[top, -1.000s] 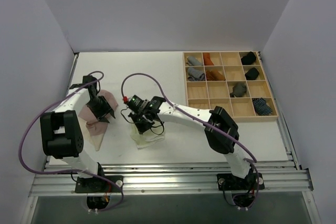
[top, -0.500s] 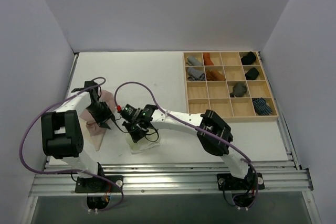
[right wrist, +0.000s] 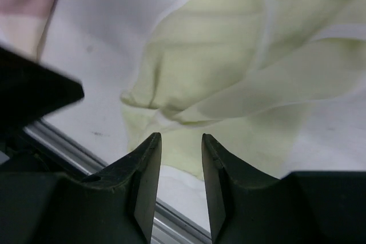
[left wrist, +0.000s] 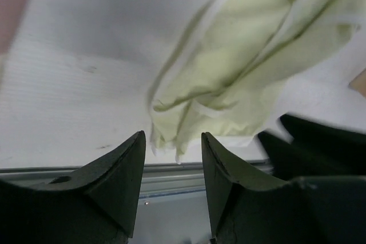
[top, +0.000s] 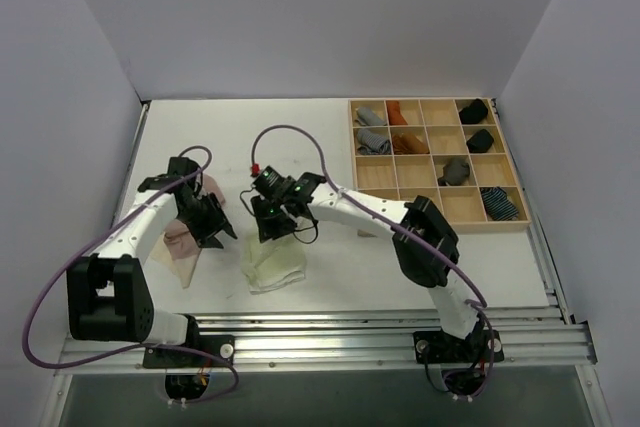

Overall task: Roll the underwear
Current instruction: Fold the underwear

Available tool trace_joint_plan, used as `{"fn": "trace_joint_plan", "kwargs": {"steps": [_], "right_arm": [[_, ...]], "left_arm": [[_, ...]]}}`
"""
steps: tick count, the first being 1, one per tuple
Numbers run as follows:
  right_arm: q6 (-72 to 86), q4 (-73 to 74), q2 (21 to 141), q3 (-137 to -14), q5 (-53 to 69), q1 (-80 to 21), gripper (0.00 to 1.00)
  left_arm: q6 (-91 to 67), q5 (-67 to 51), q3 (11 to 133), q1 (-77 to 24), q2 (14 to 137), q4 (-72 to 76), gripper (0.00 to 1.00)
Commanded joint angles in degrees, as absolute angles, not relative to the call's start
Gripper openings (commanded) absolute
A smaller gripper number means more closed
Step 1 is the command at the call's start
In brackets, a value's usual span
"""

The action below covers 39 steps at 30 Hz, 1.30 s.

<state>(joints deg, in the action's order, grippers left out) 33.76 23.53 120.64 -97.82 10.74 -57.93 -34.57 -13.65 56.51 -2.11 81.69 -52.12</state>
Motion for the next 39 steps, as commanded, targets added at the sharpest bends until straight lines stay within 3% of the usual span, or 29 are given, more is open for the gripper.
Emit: {"fn": "trace_joint_plan", "kwargs": {"steps": [1, 8, 24, 29, 34, 39], "right_arm": [[36.38, 28.21, 114.79, -95.72, 4.76, -52.22, 0.31], [35.33, 27.52, 116.19, -92.73, 4.03, -45.97, 0.33], [33.49, 20.40, 121.64, -93.26, 9.05, -42.72, 0.35], [33.31, 18.90, 121.64, -91.50, 9.49, -42.54, 0.42], [33.66, 16.88, 121.91, -90.62, 10.81, -42.45, 0.39], [34.80, 14.68, 122.08, -90.09, 12.13, -42.28, 0.33]], "left_arm": [[-39.98, -15.39, 54.76, -9.19, 78.49, -53.70, 0.52], [-48.07, -14.06, 49.23, -17.22, 75.77, -51.07, 0.57], [-52.12, -13.01, 39.99, -21.27, 77.96, -43.51, 0.56], [-51.59, -11.17, 39.90, -21.36, 79.45, -44.03, 0.50], [-52.03, -9.67, 40.08, -21.53, 80.07, -44.73, 0.40], [-52.03, -9.05, 40.25, -21.88, 81.47, -44.82, 0.36]]}}
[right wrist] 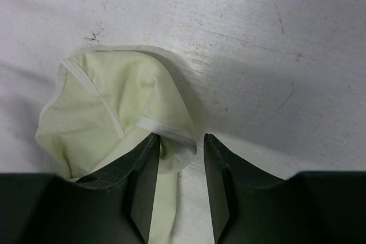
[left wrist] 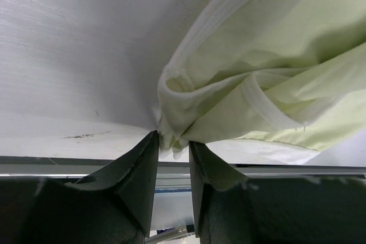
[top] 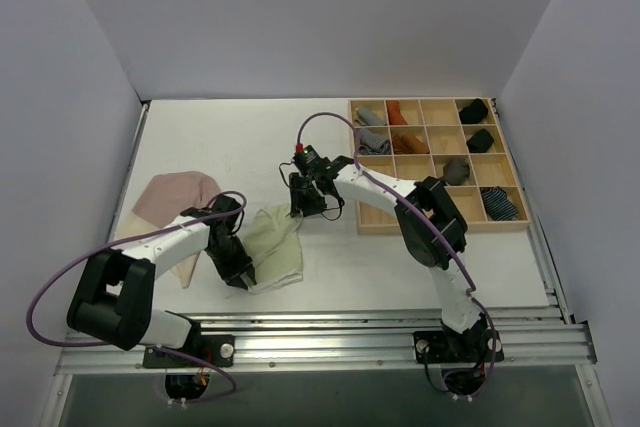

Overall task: Roll the underwear
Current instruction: Fold the underwear

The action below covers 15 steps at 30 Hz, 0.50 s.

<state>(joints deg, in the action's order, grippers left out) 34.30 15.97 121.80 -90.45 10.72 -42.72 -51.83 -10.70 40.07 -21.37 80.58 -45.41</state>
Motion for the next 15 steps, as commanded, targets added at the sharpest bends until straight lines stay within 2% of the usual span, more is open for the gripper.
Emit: {"fn": "trace_joint_plan", "kwargs": {"steps": [1, 5, 6, 8, 15], "right_arm": [[34.89, 14.50, 122.25, -90.17, 12.30, -42.36, 0.31], [35.68, 14.24, 122.26, -90.53, 12.74, -42.36, 0.17], [35.77, 14.50, 122.08, -90.79, 12.74, -42.28, 0.09], [36.21, 14.85, 121.64, -91.05, 13.27, -42.28, 0.00], [40.95, 12.58, 122.95, -96.67, 18.97, -42.28, 0.00]], "left_arm": [[-51.86, -9.05, 40.34, -21.97, 81.65, -44.74, 0.36], [-51.77, -9.05, 40.25, -22.06, 81.65, -44.39, 0.33], [-51.77, -9.05, 40.25, -22.06, 81.65, -44.30, 0.29], [-51.59, -9.23, 40.17, -22.15, 81.65, -43.95, 0.27], [-51.68, -9.40, 40.25, -22.32, 81.12, -44.03, 0.25]]}}
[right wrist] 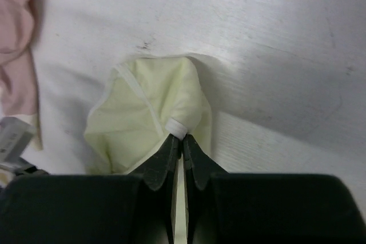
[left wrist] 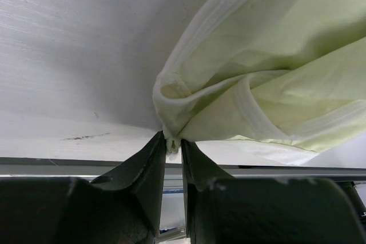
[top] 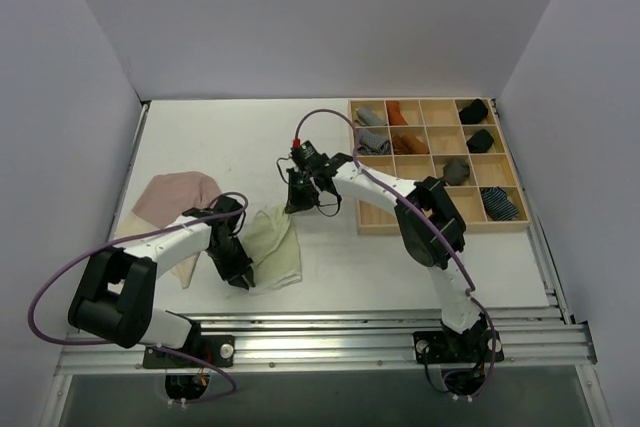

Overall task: Roll the underwear
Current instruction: Fold the underwear

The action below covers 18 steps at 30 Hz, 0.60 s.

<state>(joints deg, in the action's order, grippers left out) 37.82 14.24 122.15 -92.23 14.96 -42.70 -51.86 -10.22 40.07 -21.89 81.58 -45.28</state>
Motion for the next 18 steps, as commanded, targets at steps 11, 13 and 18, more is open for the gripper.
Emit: {"fn": "trace_joint_plan", "kwargs": {"steps": [11, 13, 18], "right_arm": [[54.41, -0.97, 130.34, -101.51, 26.46, -42.54, 0.28], [53.09, -0.27, 130.08, -102.48, 26.80, -42.54, 0.30], [45.29, 8.51, 126.66, -102.40, 23.91, -41.84, 0.34]], "left_arm": [[-52.47, -8.96, 41.22, -22.59, 80.69, -45.70, 0.45], [-52.91, -9.84, 42.36, -22.59, 79.11, -47.37, 0.50], [-53.18, -8.80, 52.10, -22.33, 75.24, -54.21, 0.58]]}}
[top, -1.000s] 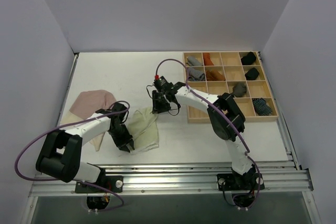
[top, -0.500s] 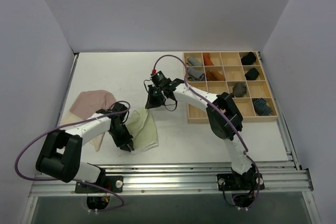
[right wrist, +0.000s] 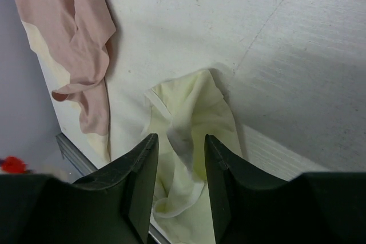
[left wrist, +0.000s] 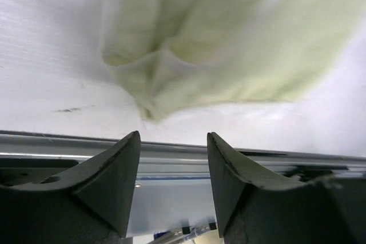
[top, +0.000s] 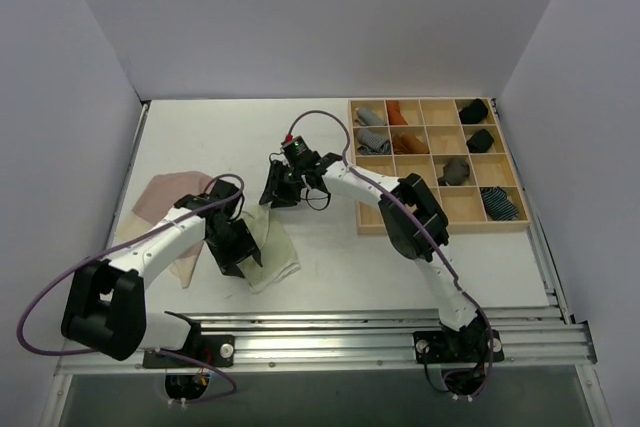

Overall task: Roll the underwear
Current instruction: Fold the underwear

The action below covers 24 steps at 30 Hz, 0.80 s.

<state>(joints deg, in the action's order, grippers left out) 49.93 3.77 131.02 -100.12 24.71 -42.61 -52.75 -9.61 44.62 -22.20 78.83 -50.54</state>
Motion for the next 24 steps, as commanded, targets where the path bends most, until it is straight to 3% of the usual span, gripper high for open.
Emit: {"fn": "trace_joint_plan", "kwargs": {"steps": [1, 12, 24], "right_arm": [[44.31, 9.83, 124.91, -101.44, 23.21, -41.84, 0.34], [38.41, 9.32, 111.71, -81.05, 21.87, -42.45, 0.34], [36.56, 8.17, 107.58, -71.20, 20.65, -46.75, 0.35]], "left_arm": [[-52.65, -8.09, 53.95, -21.89, 75.58, -55.01, 0.59], [-39.56, -6.06, 73.11, -13.45, 92.27, -54.58, 0.59], [-35.51, -11.61, 87.62, -15.03, 107.66, -53.87, 0.59]]}}
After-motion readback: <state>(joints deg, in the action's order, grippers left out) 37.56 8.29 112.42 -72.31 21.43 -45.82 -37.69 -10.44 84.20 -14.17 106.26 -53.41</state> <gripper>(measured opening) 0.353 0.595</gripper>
